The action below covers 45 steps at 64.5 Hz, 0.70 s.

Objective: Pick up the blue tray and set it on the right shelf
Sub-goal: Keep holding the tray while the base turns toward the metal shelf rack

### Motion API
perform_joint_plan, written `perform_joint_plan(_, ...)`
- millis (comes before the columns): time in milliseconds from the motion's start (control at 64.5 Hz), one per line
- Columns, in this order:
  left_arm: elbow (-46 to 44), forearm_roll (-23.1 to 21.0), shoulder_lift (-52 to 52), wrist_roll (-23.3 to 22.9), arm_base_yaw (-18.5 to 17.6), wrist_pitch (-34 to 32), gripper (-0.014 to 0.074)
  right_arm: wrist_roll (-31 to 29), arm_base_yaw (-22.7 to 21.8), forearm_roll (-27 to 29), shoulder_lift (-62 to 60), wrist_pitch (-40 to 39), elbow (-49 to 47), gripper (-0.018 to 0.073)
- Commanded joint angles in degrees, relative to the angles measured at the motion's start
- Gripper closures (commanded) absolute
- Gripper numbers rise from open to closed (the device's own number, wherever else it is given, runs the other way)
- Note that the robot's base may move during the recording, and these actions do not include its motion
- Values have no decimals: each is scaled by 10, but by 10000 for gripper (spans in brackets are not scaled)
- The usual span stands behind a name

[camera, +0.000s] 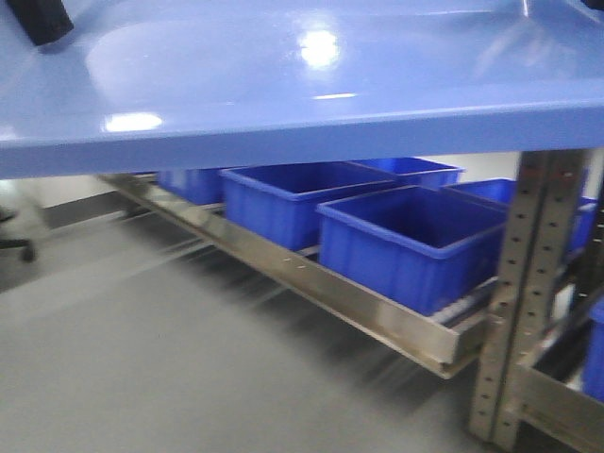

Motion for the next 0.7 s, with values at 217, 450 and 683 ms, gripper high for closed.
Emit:
perform_joint_plan(217, -12, 20, -18, 11, -4, 56, 645, -13, -2, -21, -18, -25, -17, 503)
perform_joint_plan(450, -12, 20, -18, 11, -4, 56, 645, -13, -2, -21, -18, -25, -17, 503)
perform_joint_plan(683, -12, 20, -18, 11, -4, 56, 645, -13, -2, -21, -18, -25, -17, 503)
